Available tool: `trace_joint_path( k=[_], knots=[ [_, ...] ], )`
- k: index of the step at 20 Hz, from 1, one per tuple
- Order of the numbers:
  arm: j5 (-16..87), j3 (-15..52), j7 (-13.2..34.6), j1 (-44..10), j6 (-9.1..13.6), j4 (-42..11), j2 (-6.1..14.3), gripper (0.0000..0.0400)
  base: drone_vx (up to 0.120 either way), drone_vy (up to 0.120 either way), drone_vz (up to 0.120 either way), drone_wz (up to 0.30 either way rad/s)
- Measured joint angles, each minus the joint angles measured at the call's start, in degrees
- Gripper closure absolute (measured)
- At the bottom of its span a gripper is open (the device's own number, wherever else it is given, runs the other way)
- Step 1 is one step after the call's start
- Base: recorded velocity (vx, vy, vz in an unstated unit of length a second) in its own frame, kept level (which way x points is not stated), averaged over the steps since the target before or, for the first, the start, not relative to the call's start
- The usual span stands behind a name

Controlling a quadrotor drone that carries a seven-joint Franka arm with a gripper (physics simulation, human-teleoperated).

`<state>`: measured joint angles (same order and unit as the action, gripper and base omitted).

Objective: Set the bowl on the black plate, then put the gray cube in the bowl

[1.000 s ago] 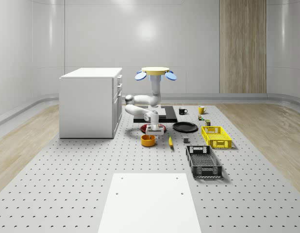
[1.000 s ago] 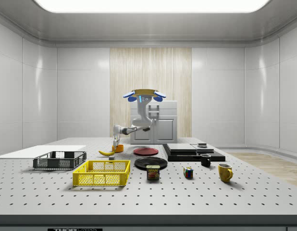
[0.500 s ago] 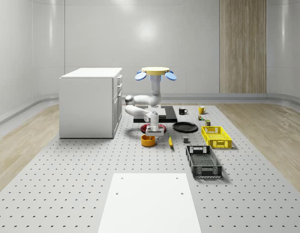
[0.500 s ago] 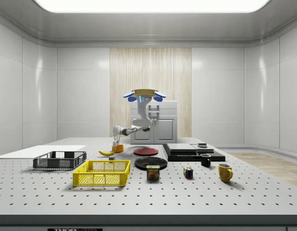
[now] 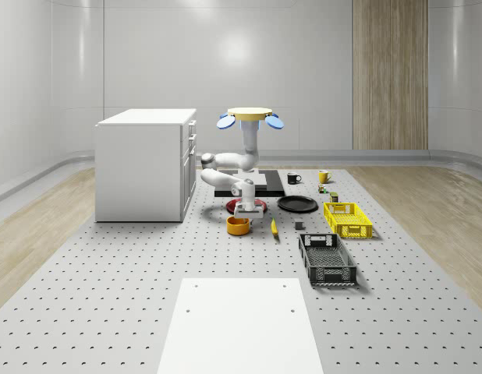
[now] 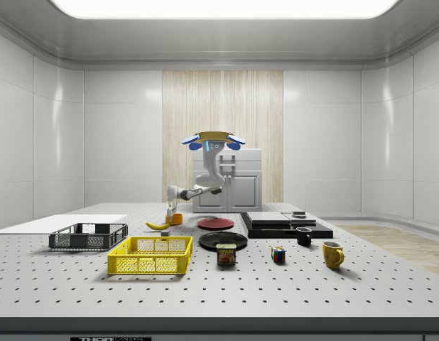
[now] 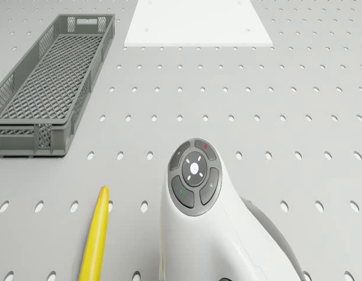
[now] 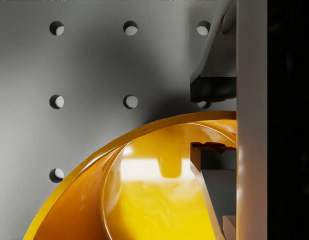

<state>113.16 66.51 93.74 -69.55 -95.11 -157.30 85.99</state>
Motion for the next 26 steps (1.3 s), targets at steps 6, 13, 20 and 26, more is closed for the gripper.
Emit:
trace_joint_path(
  k=[6, 13, 20, 26],
  knots=[
    [-3.5, 3.7, 0.0, 0.8, 1.7, -1.4, 0.2, 0.0297, 0.0, 0.0, 0.033, 0.0],
    [-7.0, 7.5, 0.2, 1.2, 2.9, -2.5, 0.5, 0.03, -0.074, 0.086, 0.12, 0.0],
    [-8.2, 8.5, 0.3, 1.2, 3.0, -2.7, 0.9, 0.03, -0.12, 0.12, 0.023, 0.0],
    [-8.5, 8.8, 0.4, 1.1, 2.8, -2.7, 1.2, 0.03, -0.12, 0.12, 0.0, 0.0]
  ],
)
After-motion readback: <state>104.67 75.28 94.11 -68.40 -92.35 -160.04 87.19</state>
